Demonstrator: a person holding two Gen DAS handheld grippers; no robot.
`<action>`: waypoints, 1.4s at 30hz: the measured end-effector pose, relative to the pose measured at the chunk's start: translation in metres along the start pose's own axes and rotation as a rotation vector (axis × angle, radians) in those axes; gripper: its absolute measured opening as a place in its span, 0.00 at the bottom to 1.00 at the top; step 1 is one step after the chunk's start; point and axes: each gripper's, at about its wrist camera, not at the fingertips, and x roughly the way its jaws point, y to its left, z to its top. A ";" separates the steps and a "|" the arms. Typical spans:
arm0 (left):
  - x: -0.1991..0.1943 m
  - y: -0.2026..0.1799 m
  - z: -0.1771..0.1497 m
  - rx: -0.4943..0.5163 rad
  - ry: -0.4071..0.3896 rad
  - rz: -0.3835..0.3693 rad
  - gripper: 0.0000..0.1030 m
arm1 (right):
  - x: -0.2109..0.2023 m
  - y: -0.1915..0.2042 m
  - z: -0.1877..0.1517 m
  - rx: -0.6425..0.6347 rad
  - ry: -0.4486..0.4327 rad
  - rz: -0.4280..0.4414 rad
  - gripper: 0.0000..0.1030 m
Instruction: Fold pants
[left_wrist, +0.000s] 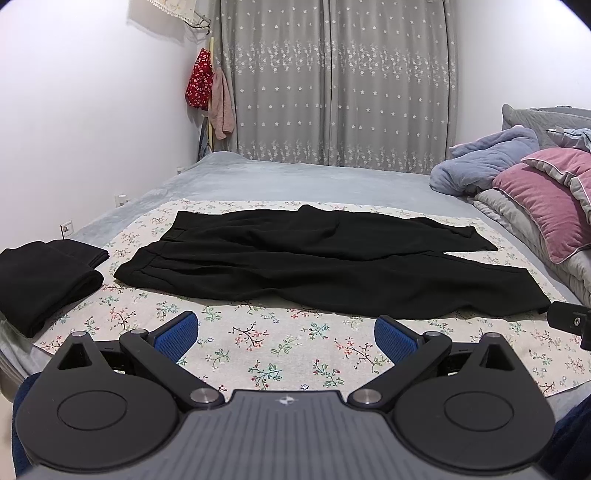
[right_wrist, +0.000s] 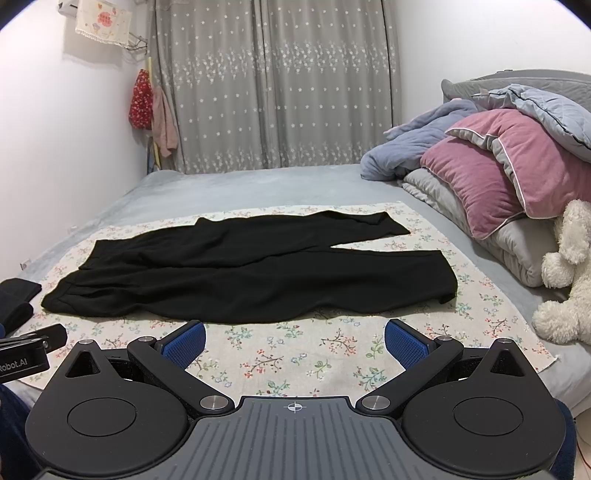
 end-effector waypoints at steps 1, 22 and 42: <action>0.000 0.001 0.000 -0.001 0.001 0.000 0.98 | 0.000 0.000 0.000 0.000 0.000 -0.001 1.00; -0.002 0.001 0.000 -0.010 0.000 0.005 0.98 | 0.002 0.002 -0.003 -0.002 0.004 -0.001 1.00; 0.000 -0.001 -0.002 0.004 0.002 0.008 0.98 | 0.005 0.003 -0.008 0.000 0.009 -0.001 1.00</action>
